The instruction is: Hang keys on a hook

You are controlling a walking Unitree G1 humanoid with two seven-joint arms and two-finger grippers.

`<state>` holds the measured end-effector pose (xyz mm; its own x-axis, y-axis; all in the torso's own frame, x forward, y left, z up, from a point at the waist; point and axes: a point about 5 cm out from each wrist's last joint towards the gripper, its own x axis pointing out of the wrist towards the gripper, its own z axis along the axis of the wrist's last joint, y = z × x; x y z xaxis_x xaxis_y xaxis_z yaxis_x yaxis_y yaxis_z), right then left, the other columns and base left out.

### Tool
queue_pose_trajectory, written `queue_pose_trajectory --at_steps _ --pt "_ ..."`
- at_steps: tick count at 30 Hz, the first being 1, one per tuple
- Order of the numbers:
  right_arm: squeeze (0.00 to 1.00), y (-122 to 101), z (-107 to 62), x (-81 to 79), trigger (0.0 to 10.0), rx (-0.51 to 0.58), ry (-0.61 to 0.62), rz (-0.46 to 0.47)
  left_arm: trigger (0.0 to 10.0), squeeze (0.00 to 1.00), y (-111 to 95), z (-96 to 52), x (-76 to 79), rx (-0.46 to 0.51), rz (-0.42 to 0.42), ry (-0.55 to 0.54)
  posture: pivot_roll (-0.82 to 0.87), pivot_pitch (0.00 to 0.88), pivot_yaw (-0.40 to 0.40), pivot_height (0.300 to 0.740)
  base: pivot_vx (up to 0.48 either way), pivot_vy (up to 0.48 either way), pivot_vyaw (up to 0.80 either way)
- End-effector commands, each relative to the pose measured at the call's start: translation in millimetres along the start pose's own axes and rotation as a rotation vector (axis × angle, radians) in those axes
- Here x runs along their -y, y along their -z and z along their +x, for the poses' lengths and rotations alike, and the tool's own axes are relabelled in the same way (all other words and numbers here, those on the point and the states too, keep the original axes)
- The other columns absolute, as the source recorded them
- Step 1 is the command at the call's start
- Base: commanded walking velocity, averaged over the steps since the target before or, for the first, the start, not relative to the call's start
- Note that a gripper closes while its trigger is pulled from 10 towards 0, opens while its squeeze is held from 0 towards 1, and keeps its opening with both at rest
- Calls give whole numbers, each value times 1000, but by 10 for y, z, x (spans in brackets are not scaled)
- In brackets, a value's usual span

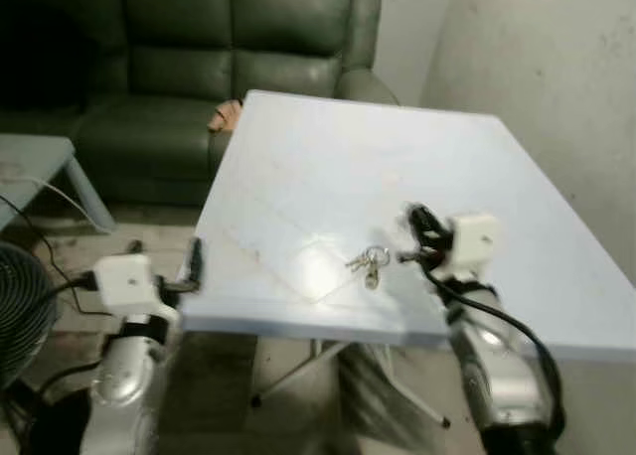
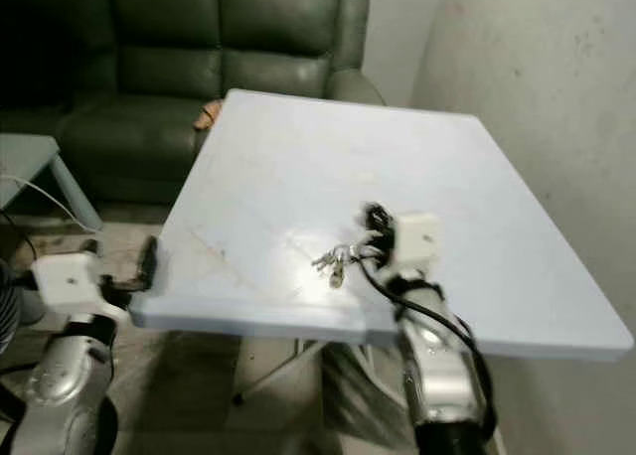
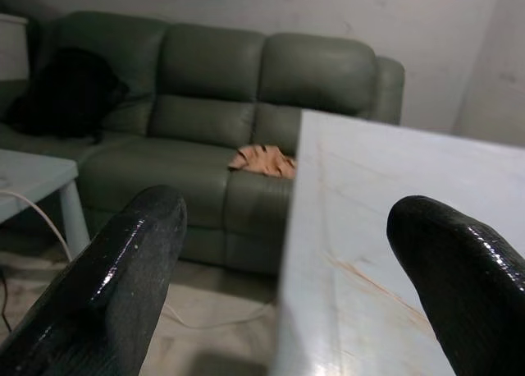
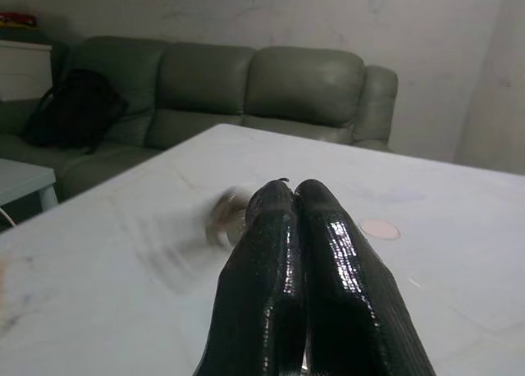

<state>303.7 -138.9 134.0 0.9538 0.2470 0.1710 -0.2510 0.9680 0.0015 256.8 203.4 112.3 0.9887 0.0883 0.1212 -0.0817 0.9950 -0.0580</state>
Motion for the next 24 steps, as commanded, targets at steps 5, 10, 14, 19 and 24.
queue_pose_trajectory --at_steps 5,10,14,19,24 --pt "0 -11 -14 136 10000 -23 27 -20 10000 0 20 10 80 -3 -12 8 -34 0 -61 740 0 0 -483" --pt "0 -7 -3 134 10000 -28 20 -27 10000 0 10 17 65 3 -14 8 -31 0 -65 740 0 0 -750" --pt "0 -1 -1 134 10000 -32 18 -28 10000 0 11 17 62 3 -9 6 -27 0 -68 740 0 0 -752" --pt "0 9 8 131 10000 -40 12 -29 10000 0 4 20 67 5 -2 15 -21 0 -69 740 0 0 -756" --pt "0 15 23 138 10000 -42 9 -35 10000 0 6 27 55 1 0 22 -15 0 -69 740 0 0 -756"
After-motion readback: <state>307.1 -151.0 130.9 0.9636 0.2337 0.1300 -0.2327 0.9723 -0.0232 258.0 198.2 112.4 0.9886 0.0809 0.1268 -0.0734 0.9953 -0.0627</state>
